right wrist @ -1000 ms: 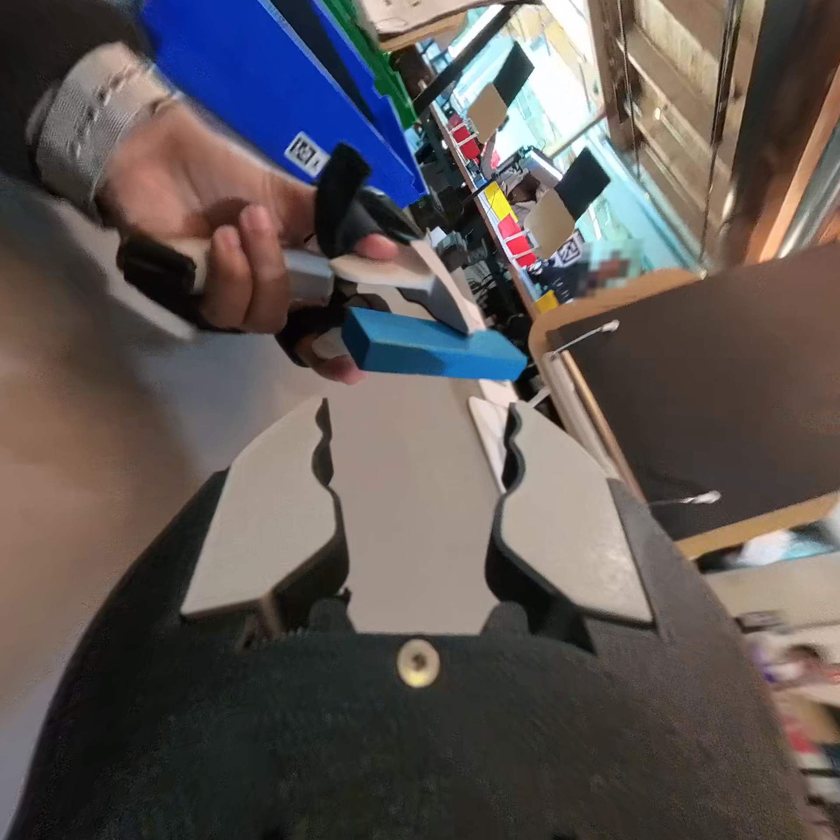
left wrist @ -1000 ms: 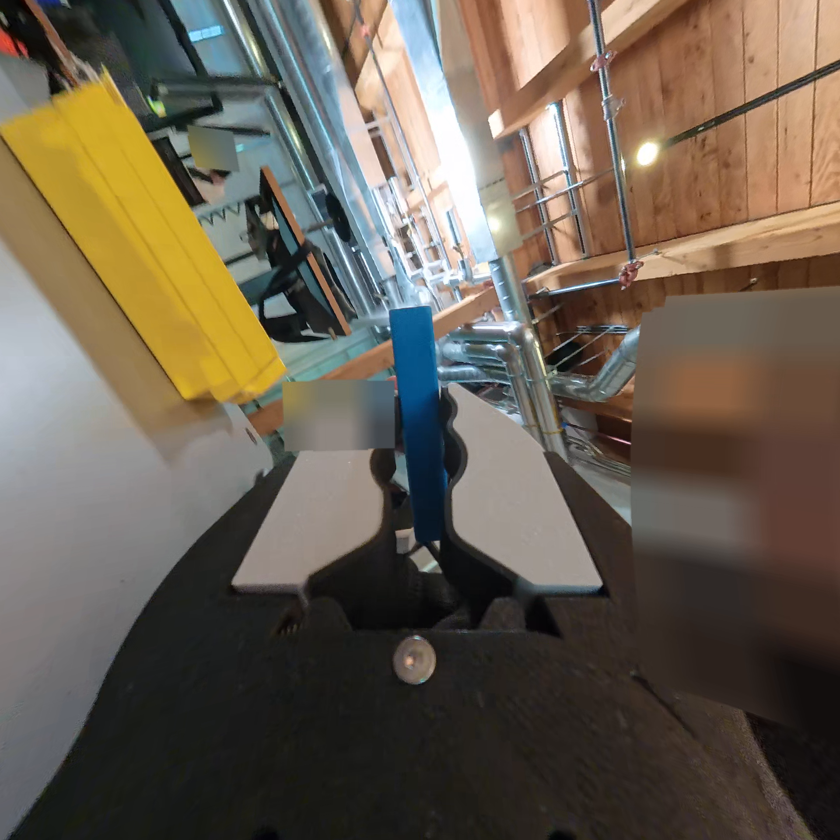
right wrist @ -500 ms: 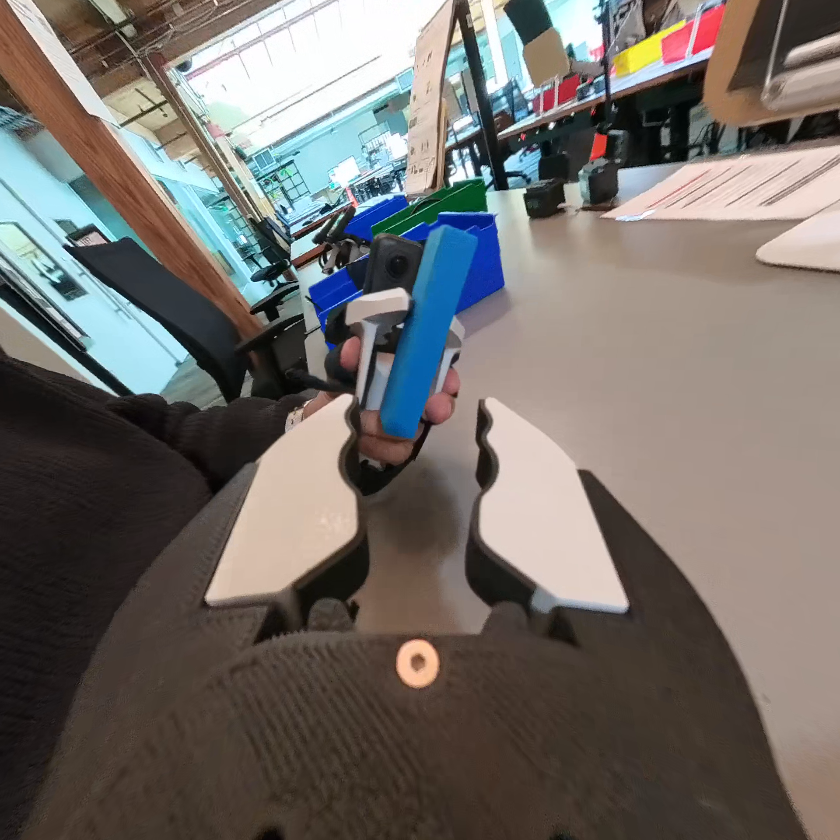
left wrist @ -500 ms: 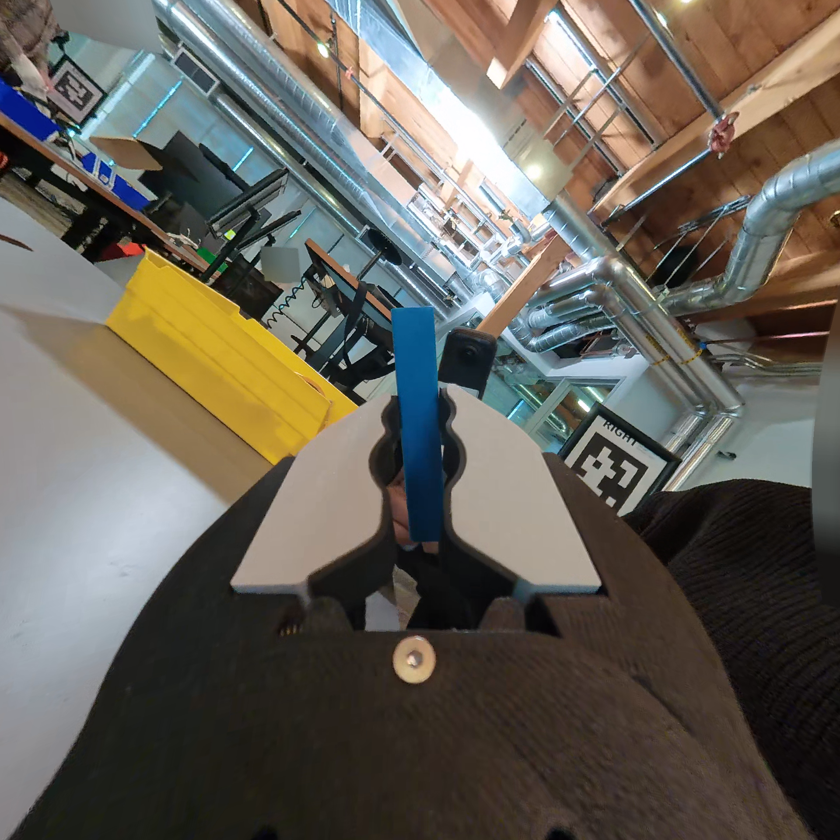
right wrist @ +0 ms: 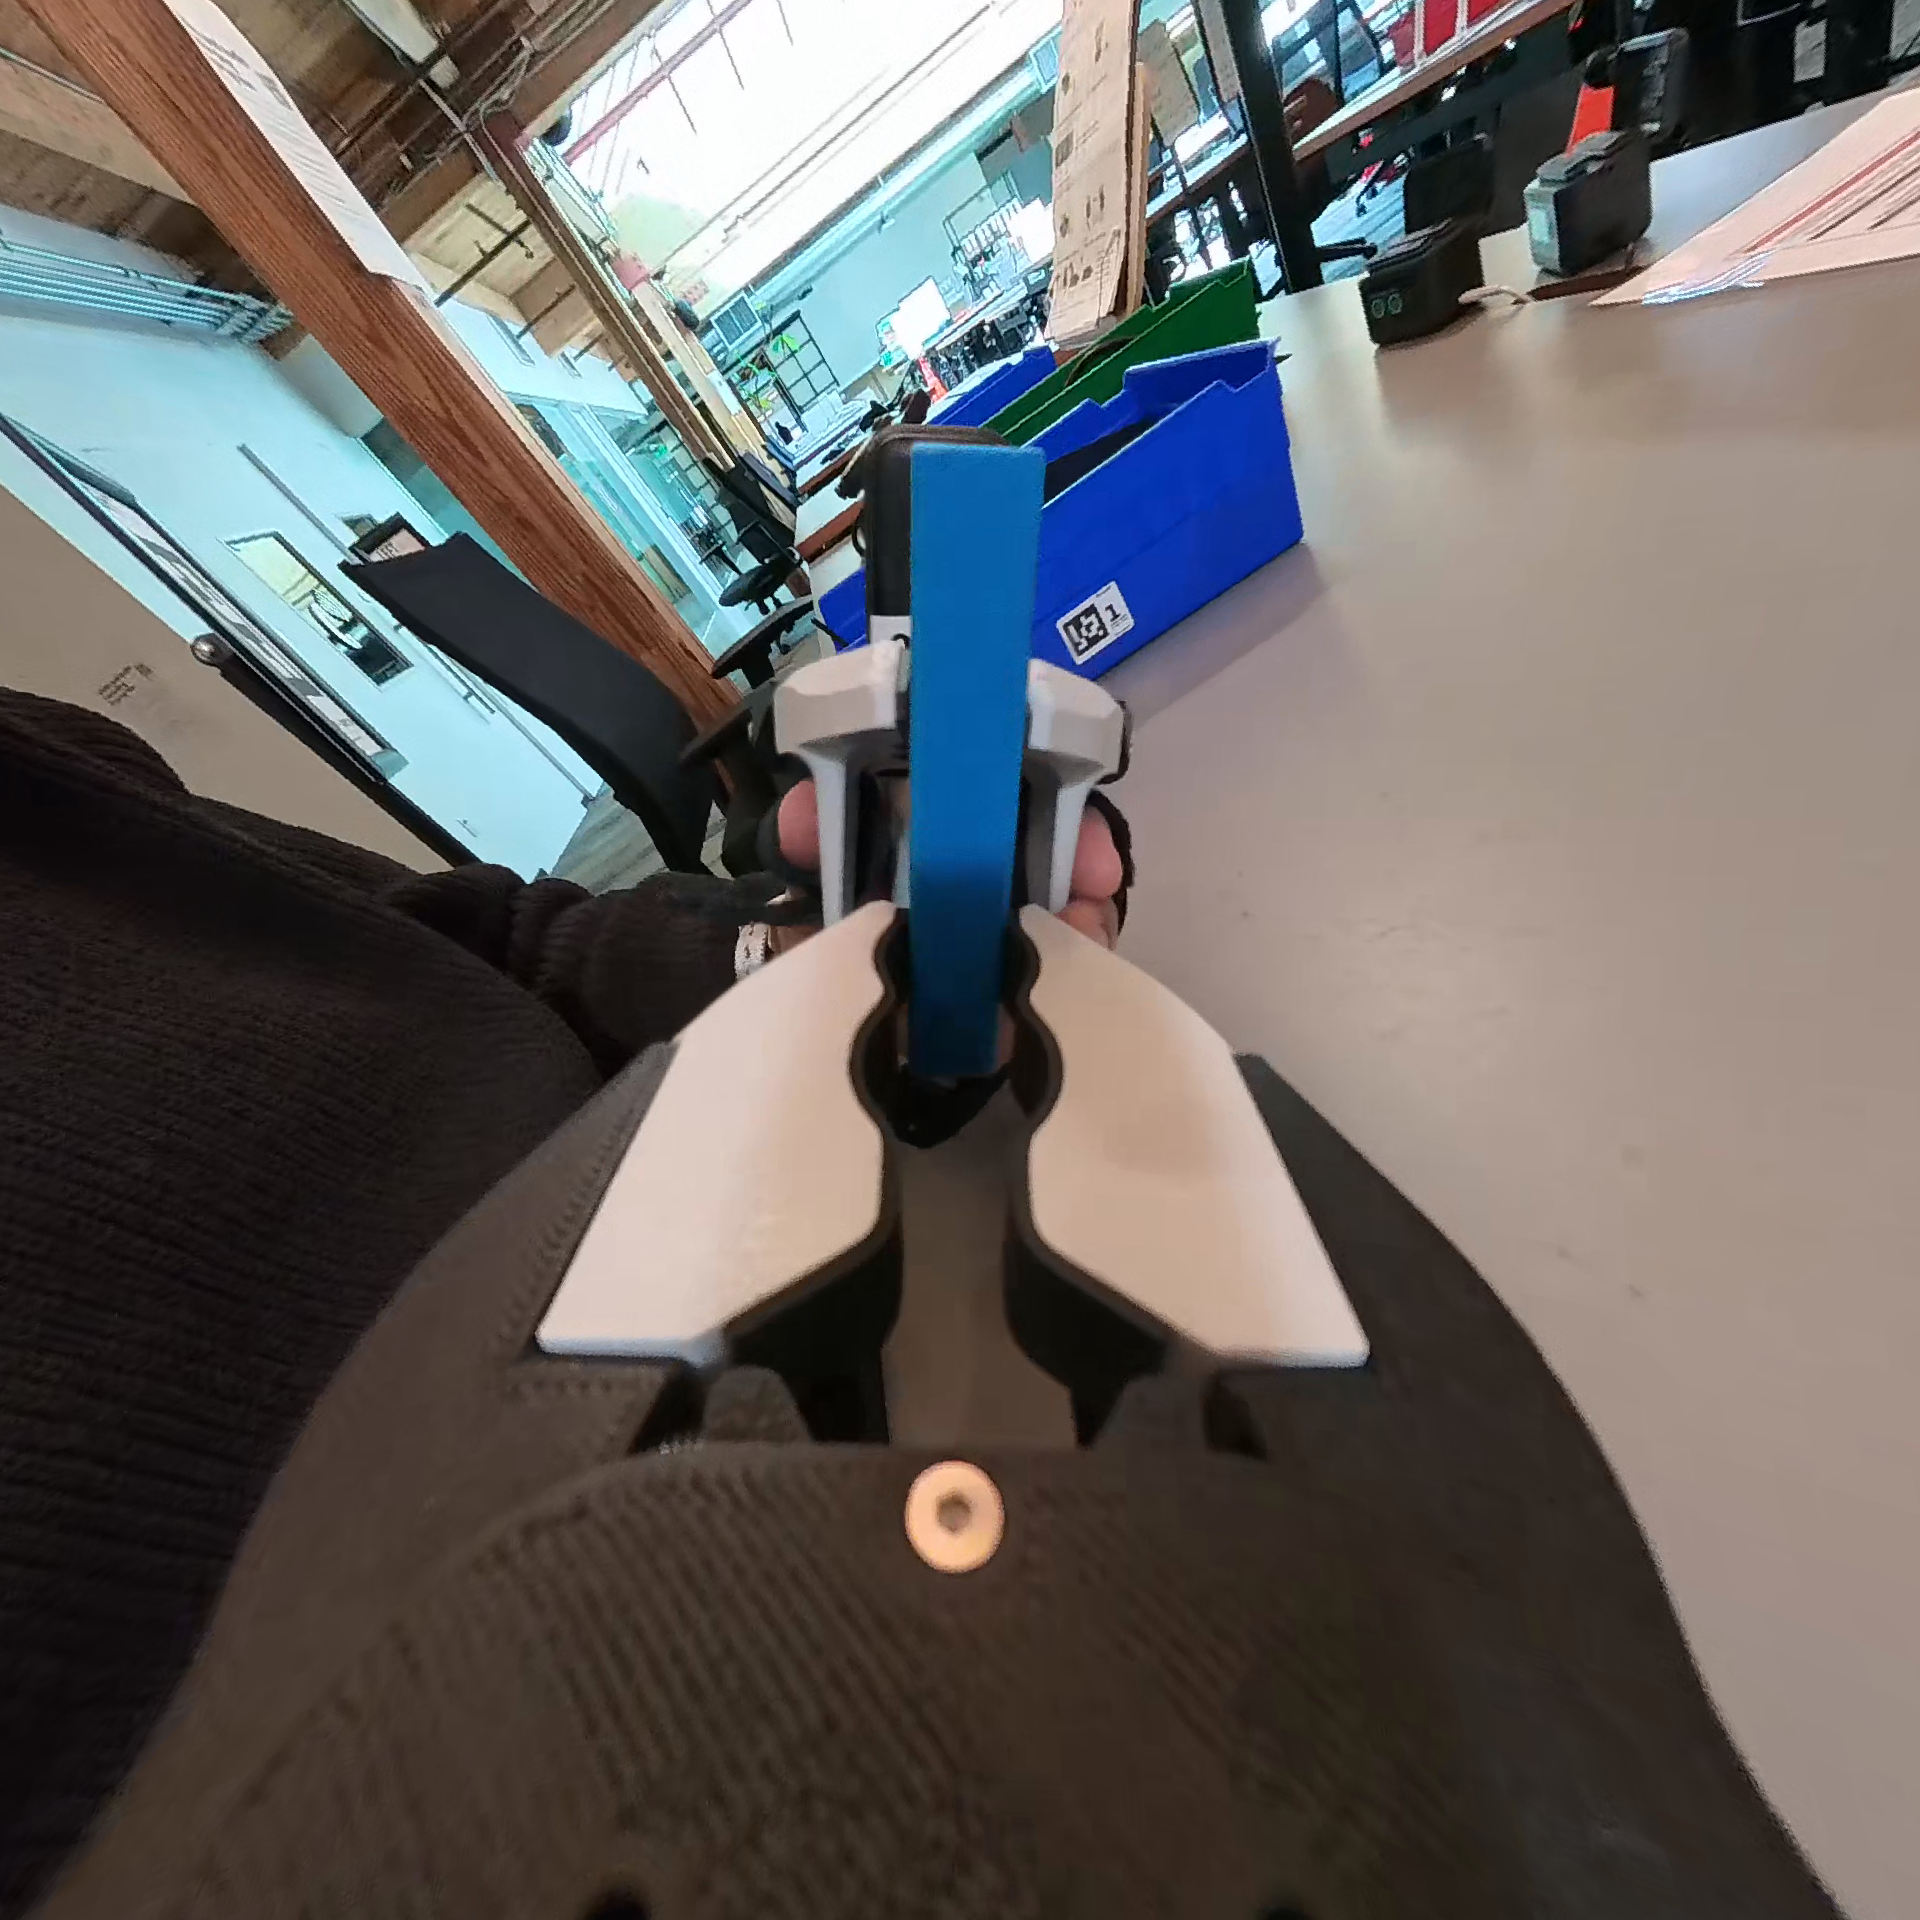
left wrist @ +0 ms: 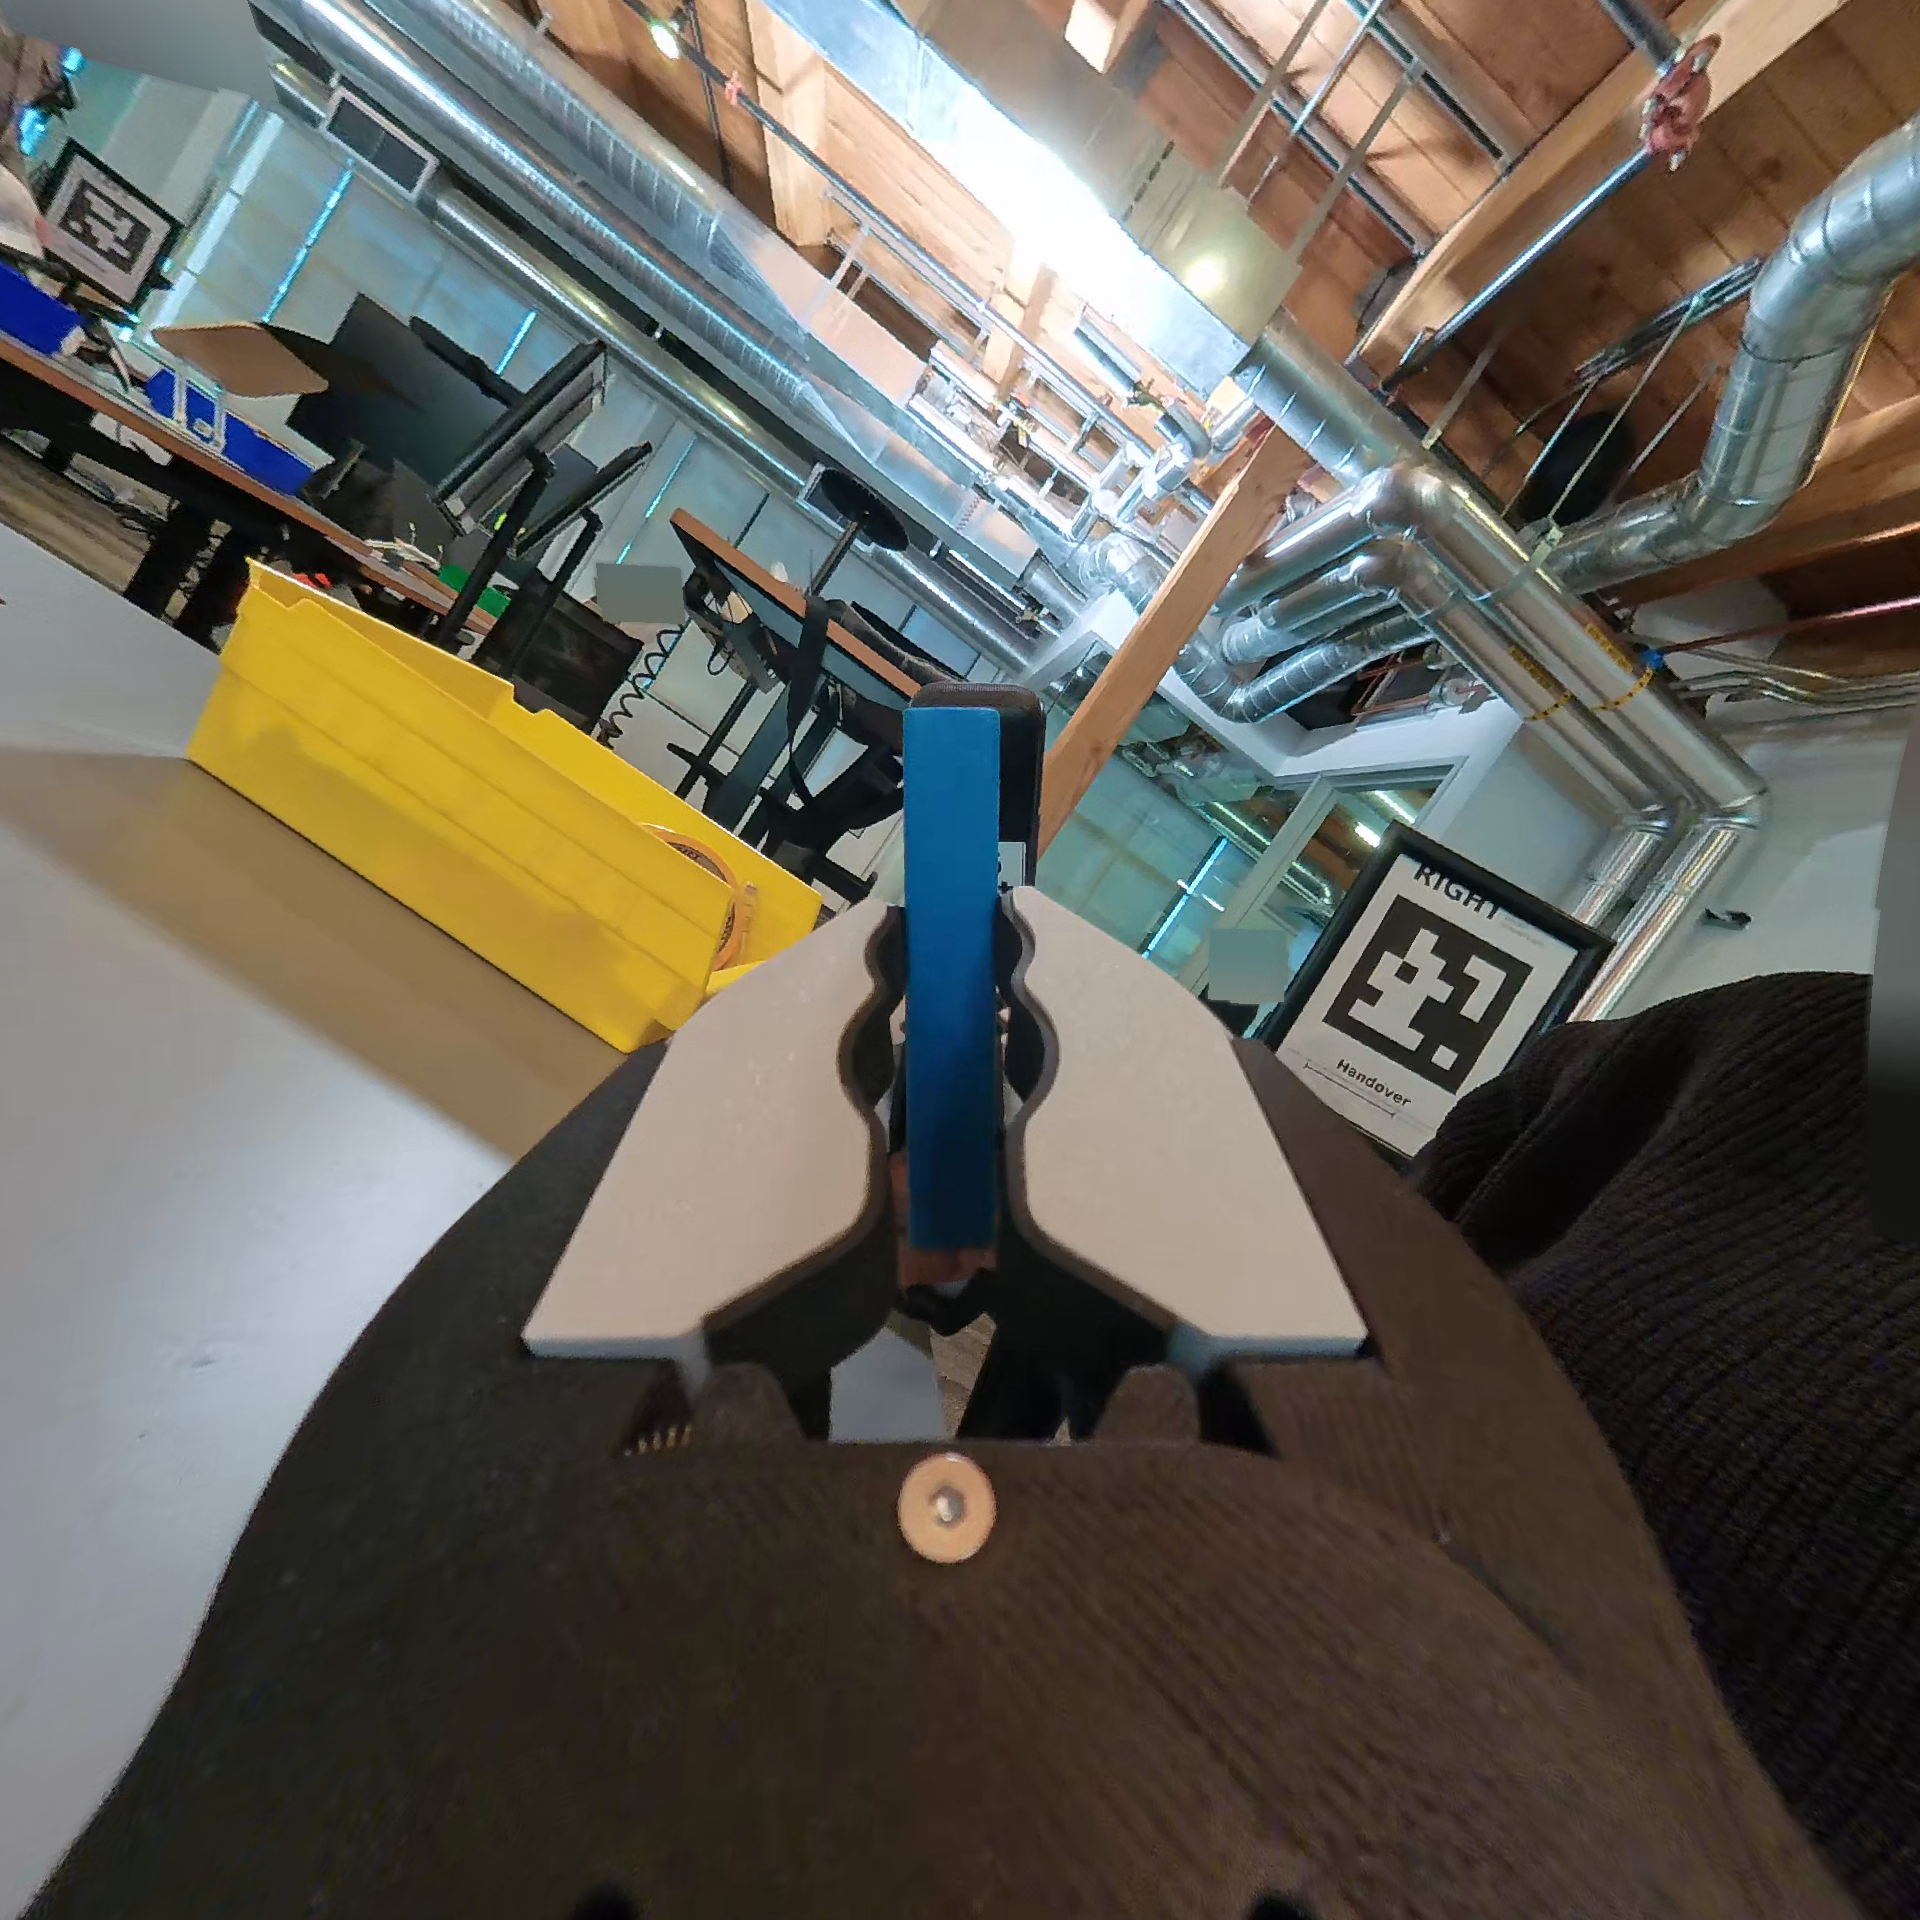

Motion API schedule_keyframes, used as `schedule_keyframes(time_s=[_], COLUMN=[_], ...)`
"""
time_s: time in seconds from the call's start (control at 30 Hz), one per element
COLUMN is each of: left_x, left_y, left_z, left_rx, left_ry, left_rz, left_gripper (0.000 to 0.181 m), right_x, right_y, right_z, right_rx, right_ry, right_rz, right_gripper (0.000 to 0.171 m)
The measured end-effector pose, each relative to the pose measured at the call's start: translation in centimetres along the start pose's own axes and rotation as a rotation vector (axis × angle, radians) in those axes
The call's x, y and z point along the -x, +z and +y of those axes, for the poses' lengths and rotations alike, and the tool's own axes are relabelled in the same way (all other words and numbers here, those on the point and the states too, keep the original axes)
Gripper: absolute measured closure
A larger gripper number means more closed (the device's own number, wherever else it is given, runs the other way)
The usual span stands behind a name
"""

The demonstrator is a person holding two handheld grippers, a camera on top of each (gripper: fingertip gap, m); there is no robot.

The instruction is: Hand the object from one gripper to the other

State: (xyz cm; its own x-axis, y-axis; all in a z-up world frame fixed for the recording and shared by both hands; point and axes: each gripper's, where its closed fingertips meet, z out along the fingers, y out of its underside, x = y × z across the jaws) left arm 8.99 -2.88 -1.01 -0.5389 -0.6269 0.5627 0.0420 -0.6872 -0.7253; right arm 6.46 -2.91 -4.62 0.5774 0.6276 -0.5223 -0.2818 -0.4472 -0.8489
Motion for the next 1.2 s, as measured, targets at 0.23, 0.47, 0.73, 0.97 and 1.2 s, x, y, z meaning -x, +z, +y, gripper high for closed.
schedule_keyframes(time_s=[0.23,0.47,0.73,0.97,1.2], left_x=[1.1,1.6,1.8,1.9,2.2], left_y=[-0.2,-0.1,-0.1,-0.1,-0.1], left_z=[-0.2,0.3,0.6,0.9,0.9], left_rx=[-0.005,0.021,0.039,0.052,0.049], left_ry=[-0.015,-0.02,-0.01,-0.016,-0.023], left_rz=[-0.062,-0.087,-0.098,-0.1,-0.108], left_gripper=[0.145,0.145,0.148,0.151,0.153], right_x=[-0.6,-4.8,-13.3,-16.3,-17.4], right_y=[-1.8,-14.2,-28.2,-27.7,-27.8], right_z=[-2.0,-8.9,-6.5,-2.5,-2.7], right_rx=[-0.057,-0.236,-0.211,0.032,0.017], right_ry=[-0.085,-0.2,-0.049,0.056,0.085], right_rz=[0.102,0.582,1.182,1.28,1.261], right_gripper=[0.154,0.154,0.154,0.154,0.154])
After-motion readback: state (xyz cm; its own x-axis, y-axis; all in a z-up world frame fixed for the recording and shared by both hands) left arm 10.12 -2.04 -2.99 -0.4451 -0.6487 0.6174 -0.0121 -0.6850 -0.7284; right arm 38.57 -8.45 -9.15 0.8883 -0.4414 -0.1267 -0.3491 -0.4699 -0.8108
